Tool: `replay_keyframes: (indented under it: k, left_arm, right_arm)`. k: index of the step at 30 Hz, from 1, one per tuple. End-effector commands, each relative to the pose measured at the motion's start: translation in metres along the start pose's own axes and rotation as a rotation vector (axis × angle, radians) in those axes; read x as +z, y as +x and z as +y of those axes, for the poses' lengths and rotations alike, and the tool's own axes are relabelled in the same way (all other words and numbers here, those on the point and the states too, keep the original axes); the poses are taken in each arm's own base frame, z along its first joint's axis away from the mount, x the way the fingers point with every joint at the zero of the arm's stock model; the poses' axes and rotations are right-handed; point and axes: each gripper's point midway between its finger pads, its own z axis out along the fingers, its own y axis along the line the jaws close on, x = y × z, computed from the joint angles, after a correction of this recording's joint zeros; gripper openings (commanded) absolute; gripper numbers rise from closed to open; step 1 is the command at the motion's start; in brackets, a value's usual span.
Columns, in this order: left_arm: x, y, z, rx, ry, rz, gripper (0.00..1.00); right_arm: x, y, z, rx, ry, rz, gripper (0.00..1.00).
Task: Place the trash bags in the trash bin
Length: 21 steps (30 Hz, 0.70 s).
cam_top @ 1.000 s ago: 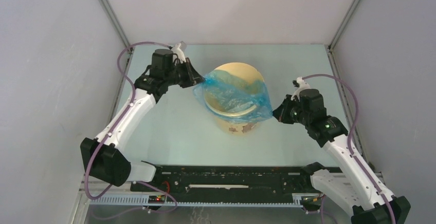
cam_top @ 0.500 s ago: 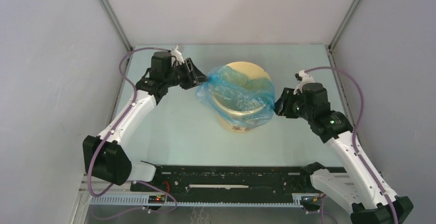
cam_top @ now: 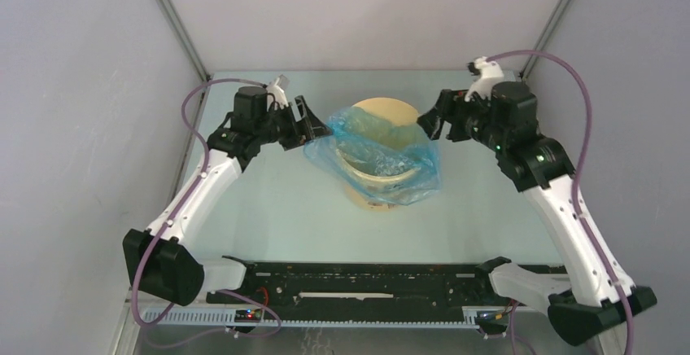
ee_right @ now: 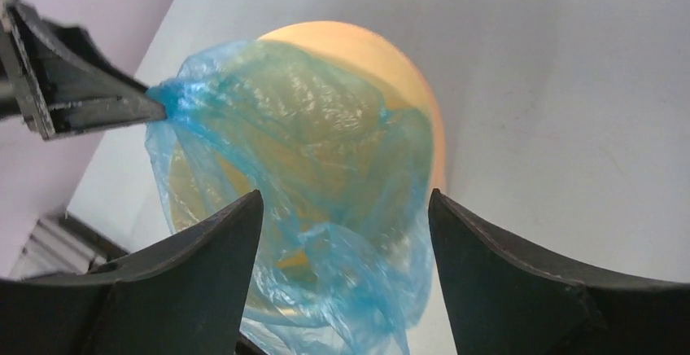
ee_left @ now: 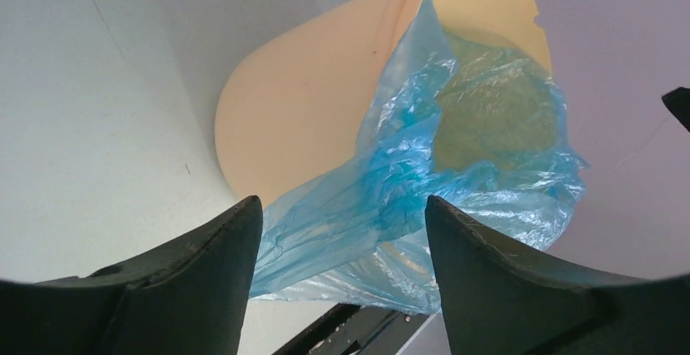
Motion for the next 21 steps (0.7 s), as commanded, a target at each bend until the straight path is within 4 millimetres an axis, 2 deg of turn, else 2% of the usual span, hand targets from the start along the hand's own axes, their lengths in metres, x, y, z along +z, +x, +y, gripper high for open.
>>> replay_keyframes:
  k: [1, 3, 7, 12, 17, 21]
  left_arm:
    - [-0.005, 0.006, -0.003, 0.017, 0.002, 0.026, 0.77]
    - [-0.009, 0.006, -0.002, 0.023, 0.000, 0.009, 0.79]
    - [-0.013, 0.005, -0.005, 0.041, 0.006, 0.004, 0.81]
    - [-0.012, 0.008, -0.004, 0.027, 0.006, 0.014, 0.81]
    - [-0.012, 0.010, -0.002, 0.026, -0.001, 0.014, 0.81]
    - [-0.012, 0.012, -0.001, 0.021, -0.001, 0.019, 0.81]
  right_arm:
    - [0.022, 0.016, 0.036, -0.260, -0.200, 0.085, 0.81]
    - [0.030, 0.033, 0.044, -0.380, -0.256, 0.136, 0.77]
    - [0.033, 0.055, 0.050, -0.470, -0.386, 0.215, 0.66]
    - [0.029, 0.062, 0.041, -0.501, -0.417, 0.246, 0.66]
    - [0.025, 0.080, 0.025, -0.584, -0.435, 0.305, 0.65]
    - [0.033, 0.069, 0.025, -0.617, -0.419, 0.252, 0.65]
